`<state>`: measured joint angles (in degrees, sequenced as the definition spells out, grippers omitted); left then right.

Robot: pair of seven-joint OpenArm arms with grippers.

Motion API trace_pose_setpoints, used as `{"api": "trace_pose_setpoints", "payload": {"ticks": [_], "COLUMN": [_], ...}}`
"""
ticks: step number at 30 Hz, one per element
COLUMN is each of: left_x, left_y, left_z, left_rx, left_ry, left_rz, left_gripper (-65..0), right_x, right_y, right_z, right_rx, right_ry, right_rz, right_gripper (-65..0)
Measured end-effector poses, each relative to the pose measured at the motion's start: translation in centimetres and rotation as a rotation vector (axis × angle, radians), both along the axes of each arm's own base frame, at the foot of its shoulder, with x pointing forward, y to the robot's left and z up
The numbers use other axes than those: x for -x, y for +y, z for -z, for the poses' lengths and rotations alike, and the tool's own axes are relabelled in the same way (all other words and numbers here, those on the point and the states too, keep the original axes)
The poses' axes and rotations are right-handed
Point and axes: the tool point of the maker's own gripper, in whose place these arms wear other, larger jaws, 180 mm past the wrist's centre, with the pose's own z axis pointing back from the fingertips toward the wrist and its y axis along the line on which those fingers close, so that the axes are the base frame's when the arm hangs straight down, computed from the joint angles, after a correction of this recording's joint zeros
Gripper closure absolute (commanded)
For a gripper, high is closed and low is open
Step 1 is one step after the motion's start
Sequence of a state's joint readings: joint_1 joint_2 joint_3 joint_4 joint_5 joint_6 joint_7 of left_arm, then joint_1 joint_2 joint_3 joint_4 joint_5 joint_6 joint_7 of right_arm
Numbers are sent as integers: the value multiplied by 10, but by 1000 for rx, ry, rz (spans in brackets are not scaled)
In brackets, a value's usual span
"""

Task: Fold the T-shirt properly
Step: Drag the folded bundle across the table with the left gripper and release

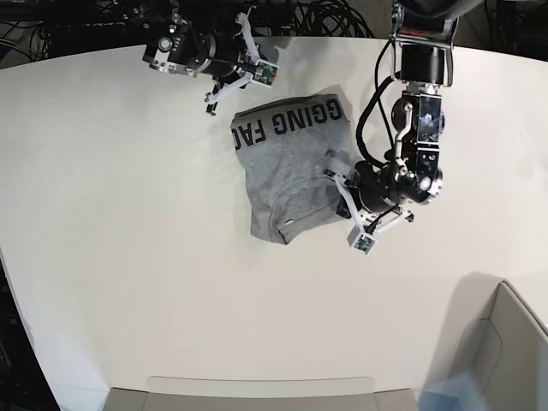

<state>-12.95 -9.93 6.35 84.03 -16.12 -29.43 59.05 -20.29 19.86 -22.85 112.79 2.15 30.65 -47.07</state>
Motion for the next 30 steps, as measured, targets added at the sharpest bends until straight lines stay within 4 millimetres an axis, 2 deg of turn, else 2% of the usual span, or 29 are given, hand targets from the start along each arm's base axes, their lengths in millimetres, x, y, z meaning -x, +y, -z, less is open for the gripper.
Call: {"api": "trace_pose_setpoints", "payload": {"ticks": [2, 6, 8, 10, 12, 14, 17, 21, 26, 28, 30], "left_x": [-7, -13, -15, -14, -3, 19, 53, 79, 102, 107, 114], "left_y": [-7, -22, -22, -24, -26, -33, -47, -61, -86, -97, -99], "left_z": [-5, -23, -39, -51, -50, -38, -27, -34, -24, -9, 18], "left_rx": [16, 52, 52, 58, 64, 73, 100, 146, 130, 105, 59], "left_ry": [-13, -63, -111, -152, -158, -123, -79, -90, -53, -18, 52], "left_rz": [-1, 16, 16, 22, 24, 26, 35, 48, 142, 175, 173], "left_gripper": [0, 0, 0, 0, 0, 0, 0, 0, 0, 0, 0], "right_x": [-3, -27, -51, -79, -101, -118, -122, -118, -116, -115, -114], "right_y": [-13, -43, -69, -106, -136, -162, -189, -203, -195, -191, -188], "right_z": [-2, -15, -20, -29, -42, -51, -45, -36, -28, -25, -25], "right_rx": [25, 27, 35, 59, 67, 81, 118, 142, 114, 113, 109], "right_ry": [-14, -65, -96, -154, -214, -259, -248, -219, -190, -181, -178], "right_rz": [28, 169, 303, 466, 580, 652, 720, 750, 751, 738, 730], "right_gripper": [0, 0, 0, 0, 0, 0, 0, 0, 0, 0, 0]}}
